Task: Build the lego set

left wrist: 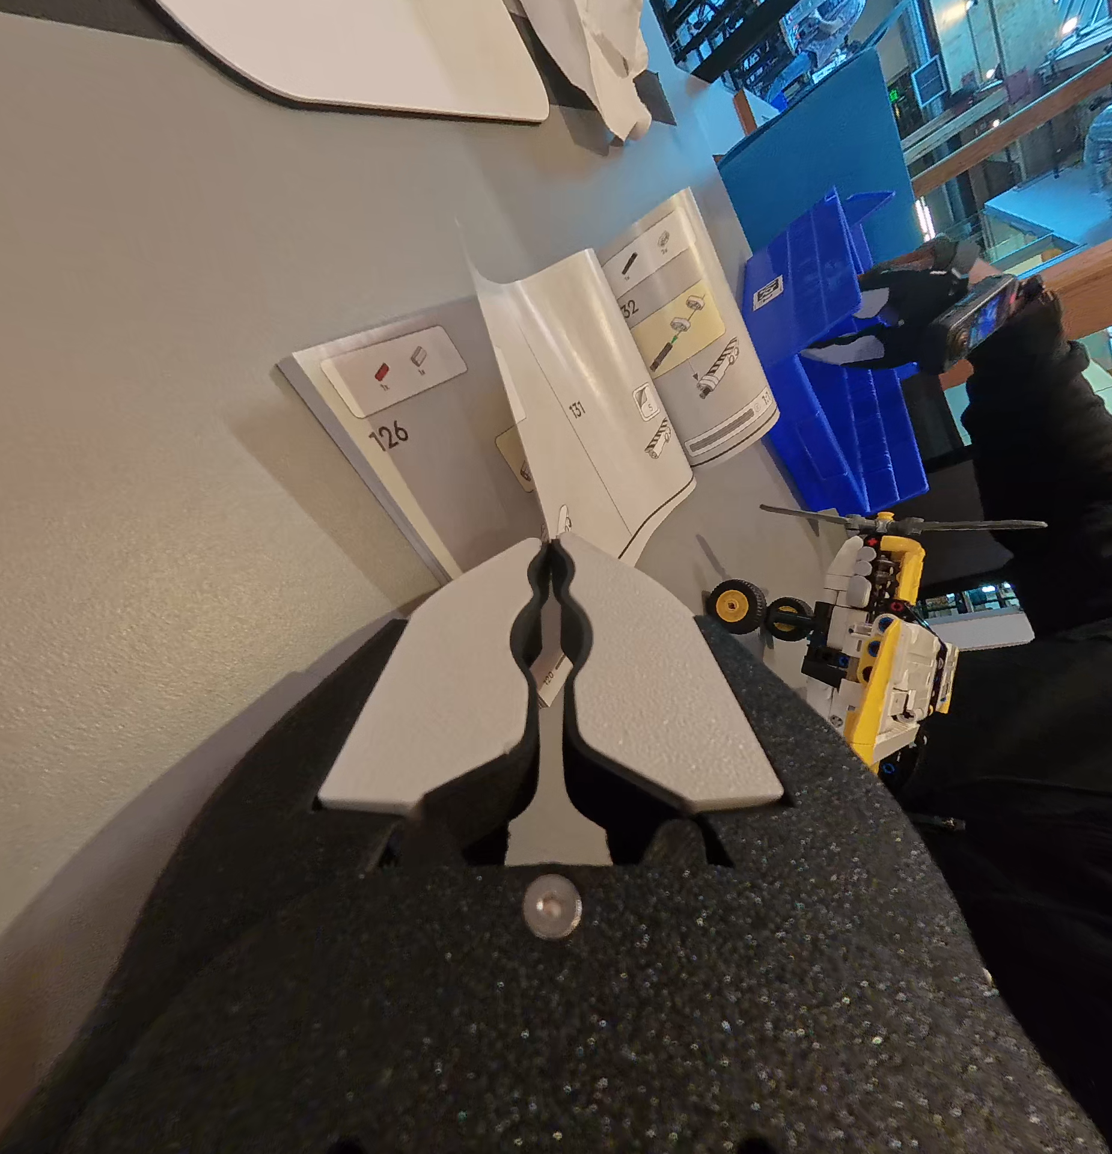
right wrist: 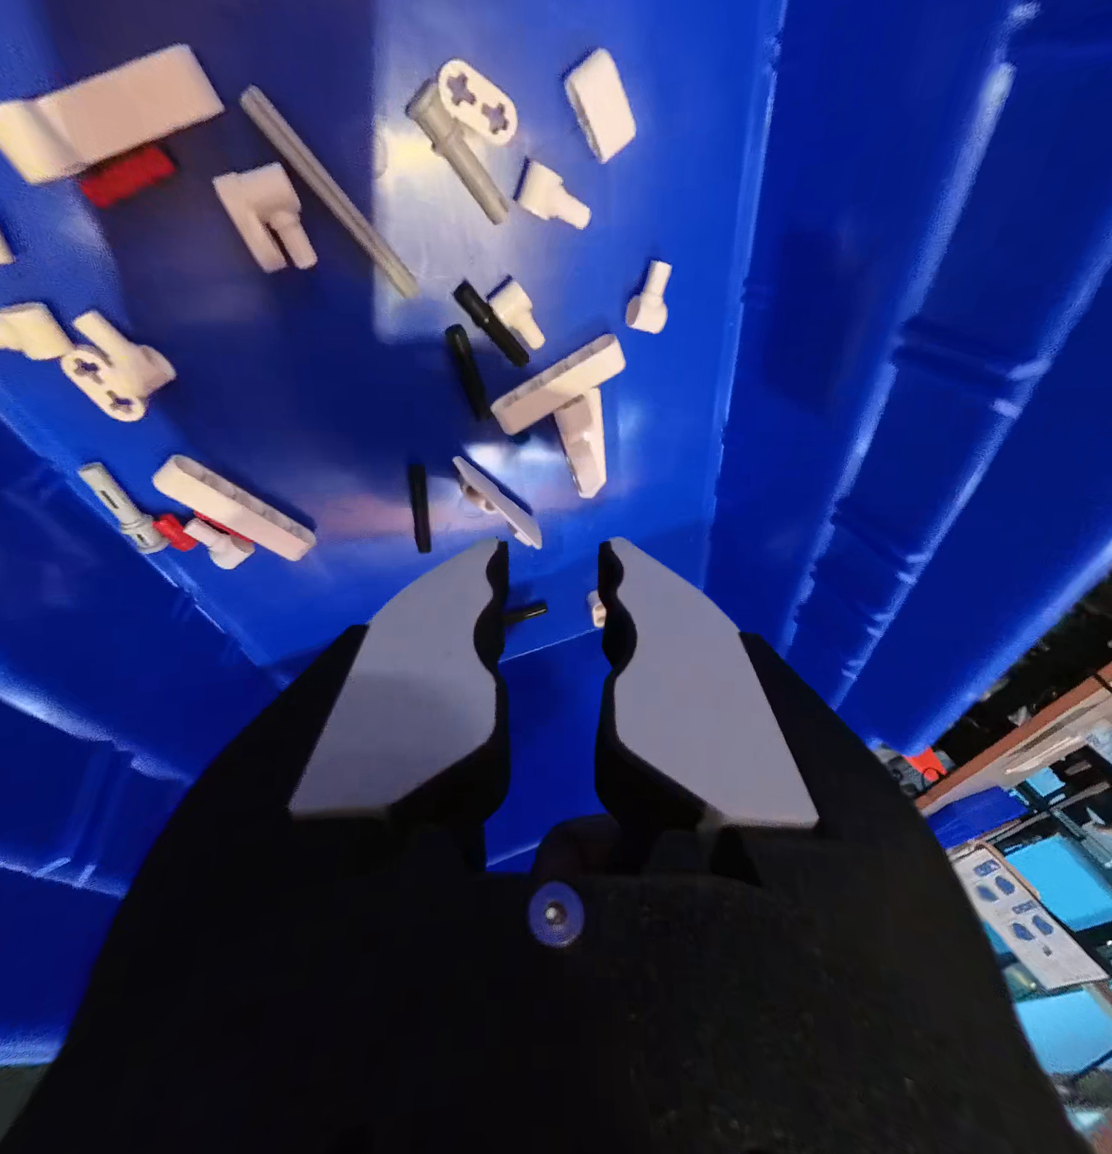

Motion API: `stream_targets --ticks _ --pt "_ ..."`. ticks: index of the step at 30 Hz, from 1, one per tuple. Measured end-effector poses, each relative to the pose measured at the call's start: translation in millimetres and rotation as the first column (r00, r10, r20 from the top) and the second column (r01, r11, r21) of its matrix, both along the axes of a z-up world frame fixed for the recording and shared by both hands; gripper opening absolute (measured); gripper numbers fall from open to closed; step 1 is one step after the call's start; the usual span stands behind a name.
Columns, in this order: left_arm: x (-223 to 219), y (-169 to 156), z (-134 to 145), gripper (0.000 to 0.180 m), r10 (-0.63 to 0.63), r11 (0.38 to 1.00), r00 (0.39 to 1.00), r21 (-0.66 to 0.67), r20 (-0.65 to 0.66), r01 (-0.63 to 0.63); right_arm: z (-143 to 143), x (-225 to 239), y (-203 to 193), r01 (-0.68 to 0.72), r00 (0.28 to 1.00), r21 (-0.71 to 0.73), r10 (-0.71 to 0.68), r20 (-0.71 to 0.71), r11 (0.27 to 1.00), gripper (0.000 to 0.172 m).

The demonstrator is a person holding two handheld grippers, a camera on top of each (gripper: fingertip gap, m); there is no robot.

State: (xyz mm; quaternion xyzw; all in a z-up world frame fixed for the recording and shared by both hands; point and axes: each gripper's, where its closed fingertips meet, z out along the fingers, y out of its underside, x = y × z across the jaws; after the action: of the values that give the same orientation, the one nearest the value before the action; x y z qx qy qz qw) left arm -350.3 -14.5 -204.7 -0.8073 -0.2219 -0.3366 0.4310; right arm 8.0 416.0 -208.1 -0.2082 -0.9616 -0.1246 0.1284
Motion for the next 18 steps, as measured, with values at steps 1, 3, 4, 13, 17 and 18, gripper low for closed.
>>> stream_targets --ticks 1,3,4,13,17,18 --pt "-0.1 -0.1 0.0 0.0 0.0 1.0 1.0 0.0 0.001 0.0 -4.0 1.0 0.3 -0.01 1.0 0.006 0.01 0.019 1.0 0.027" --pt "0.1 -0.1 0.1 0.0 0.0 1.0 1.0 0.0 -0.001 0.0 -10.9 3.4 2.7 -0.032 0.998 0.025 0.031 0.055 0.999 0.025" --pt "0.0 -0.1 0.0 0.0 0.0 1.0 1.0 0.0 0.0 0.0 -13.5 3.5 4.2 -0.04 0.997 0.033 0.037 0.065 0.999 0.022" --pt "0.1 -0.2 0.1 0.0 0.0 1.0 1.0 0.001 0.002 0.0 -13.8 3.4 6.9 0.257 0.966 -0.08 -0.252 0.062 0.963 0.008" --pt "0.0 -0.1 0.0 0.0 -0.001 1.0 1.0 0.0 0.003 0.001 8.9 -11.7 -15.6 0.589 0.778 -0.402 -0.626 0.048 0.701 0.008" --pt "0.1 -0.1 0.0 0.0 -0.001 1.0 1.0 0.0 0.003 0.001 17.2 -19.1 -25.6 0.627 0.712 -0.513 -0.698 0.074 0.586 0.007"
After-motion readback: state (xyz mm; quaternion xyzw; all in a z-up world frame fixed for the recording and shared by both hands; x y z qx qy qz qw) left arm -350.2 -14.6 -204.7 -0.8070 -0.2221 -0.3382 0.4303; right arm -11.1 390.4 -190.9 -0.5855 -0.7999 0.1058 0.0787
